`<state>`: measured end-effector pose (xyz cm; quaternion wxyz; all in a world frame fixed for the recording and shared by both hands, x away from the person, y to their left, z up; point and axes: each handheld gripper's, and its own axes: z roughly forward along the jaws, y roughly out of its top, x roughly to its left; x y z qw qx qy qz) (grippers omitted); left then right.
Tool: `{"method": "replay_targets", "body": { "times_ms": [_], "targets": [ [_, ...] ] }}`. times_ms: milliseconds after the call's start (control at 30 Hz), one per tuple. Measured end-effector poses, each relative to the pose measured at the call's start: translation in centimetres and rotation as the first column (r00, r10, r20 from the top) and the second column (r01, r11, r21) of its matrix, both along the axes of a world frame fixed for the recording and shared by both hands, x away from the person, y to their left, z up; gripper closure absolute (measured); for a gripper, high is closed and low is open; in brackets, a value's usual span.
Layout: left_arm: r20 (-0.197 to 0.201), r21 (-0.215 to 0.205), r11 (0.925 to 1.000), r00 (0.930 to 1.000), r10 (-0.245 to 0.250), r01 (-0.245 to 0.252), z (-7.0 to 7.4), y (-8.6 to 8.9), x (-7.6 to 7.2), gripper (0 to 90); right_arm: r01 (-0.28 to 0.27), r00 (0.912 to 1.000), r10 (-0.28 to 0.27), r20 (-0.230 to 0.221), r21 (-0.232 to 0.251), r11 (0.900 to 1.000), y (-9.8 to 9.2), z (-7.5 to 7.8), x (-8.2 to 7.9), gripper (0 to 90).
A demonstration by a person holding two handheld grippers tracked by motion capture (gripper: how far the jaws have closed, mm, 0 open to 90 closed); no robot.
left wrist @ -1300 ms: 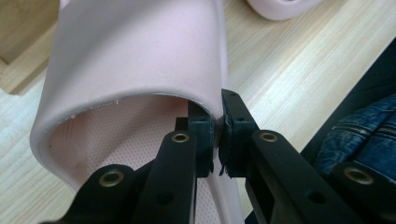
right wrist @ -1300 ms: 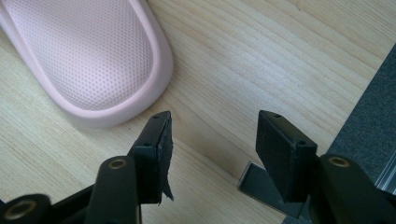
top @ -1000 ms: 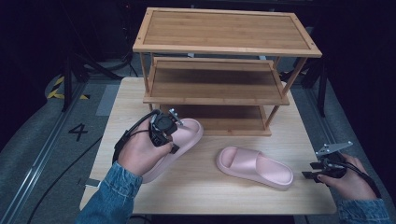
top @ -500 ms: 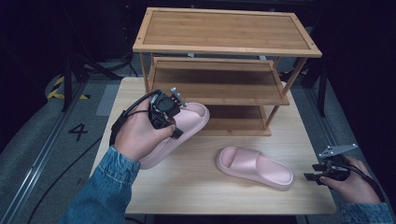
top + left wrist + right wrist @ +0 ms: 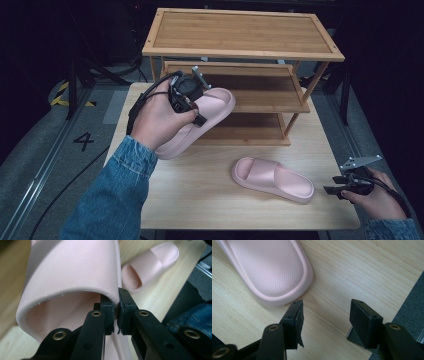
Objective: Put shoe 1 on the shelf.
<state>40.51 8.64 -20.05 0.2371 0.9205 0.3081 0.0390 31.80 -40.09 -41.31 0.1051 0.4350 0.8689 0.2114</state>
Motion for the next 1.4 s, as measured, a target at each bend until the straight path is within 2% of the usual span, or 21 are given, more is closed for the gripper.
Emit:
{"method": "replay_targets", "body": {
  "times_ms": [133,333,500,567,800,867,1033,1067,1100,1133,1167,1200,1233,1267,1333,1367,1400],
  "targets": [
    [0.01,0.0,0.9999,0.9999,0.012,-0.012,0.0,-0.6,1.2,84.6,-0.004,1.0,0.004,-0.005,0.002,1.0,0.1,-0.2,0.1,45.5],
    [0.022,-0.002,0.9978,0.9975,0.067,-0.067,-0.8,-1.3,3.4,84.6,-0.015,0.9999,0.015,-0.003,0.0,1.0,0.1,-0.1,0.2,45.5],
    [0.047,-0.003,0.9918,0.9906,0.128,-0.128,-1.6,-2.0,5.2,84.6,-0.02,0.9998,0.02,0.005,0.007,1.0,0.1,-0.2,0.2,45.0],
    [0.064,-0.009,0.9915,0.9895,0.13,-0.13,-1.8,-2.1,5.7,84.6,-0.023,0.9997,0.023,0.008,0.01,1.0,0.1,-0.1,0.2,44.8],
    [0.081,0.008,0.989,0.9859,0.146,-0.148,-2.6,-3.1,6.4,84.4,-0.025,0.9996,0.025,0.009,0.006,1.0,0.1,-0.1,0.1,44.8],
    [0.075,-0.009,0.9864,0.9835,0.165,-0.164,-2.8,-3.5,6.4,84.4,-0.028,0.9996,0.027,0.01,0.006,1.0,0.2,-0.1,0.2,44.8],
    [0.087,-0.002,0.9834,0.9797,0.181,-0.181,-3.1,-4.3,6.7,84.3,-0.034,0.9994,0.034,0.01,0.007,0.999,0.4,-0.1,0.2,44.8],
    [0.118,-0.005,0.9855,0.9785,0.169,-0.17,-3.2,-4.4,7.2,84.3,-0.036,0.9993,0.036,0.011,0.005,0.999,0.4,0.0,0.1,44.8],
    [0.107,-0.037,0.9782,0.9725,0.207,-0.204,-3.4,-4.7,7.1,84.3,-0.039,0.9992,0.038,0.008,0.003,0.999,0.4,0.0,0.2,44.8],
    [0.123,-0.027,0.982,0.9742,0.189,-0.187,-3.5,-4.7,7.3,84.2,-0.038,0.9992,0.038,0.014,0.005,0.999,0.4,-0.1,0.2,44.8],
    [0.123,-0.027,0.982,0.9742,0.189,-0.187,-3.5,-4.7,7.3,84.1,-0.037,0.9992,0.037,0.011,0.004,0.999,0.4,-0.1,0.2,44.8],
    [0.138,-0.031,0.9802,0.9704,0.198,-0.196,-3.7,-4.9,7.5,83.8,-0.036,0.9993,0.036,0.009,0.005,0.999,0.4,-0.1,0.2,44.8],
    [0.126,-0.047,0.9742,0.9662,0.225,-0.221,-3.8,-5.1,7.3,82.8,-0.039,0.9991,0.039,0.013,0.003,0.999,0.4,-0.1,0.2,44.8],
    [0.132,-0.05,0.975,0.9661,0.222,-0.217,-3.9,-5.0,7.4,78.6,-0.041,0.9991,0.041,0.014,0.001,0.999,0.4,-0.1,0.2,44.7],
    [0.15,-0.047,0.9807,0.9693,0.195,-0.19,-3.8,-4.9,7.4,64.3,-0.047,0.9988,0.047,0.015,-0.001,0.999,0.4,-0.1,0.3,44.7],
    [0.144,-0.043,0.9804,0.9699,0.196,-0.192,-3.7,-4.9,7.3,59.5,-0.047,0.9988,0.047,0.013,0.0,0.999,0.4,0.0,0.3,44.6],
    [0.134,-0.048,0.9751,0.966,0.221,-0.217,-3.7,-5.0,7.0,54.4,-0.047,0.9987,0.047,0.017,0.002,0.999,0.5,-0.1,0.4,44.6]
  ]
}}
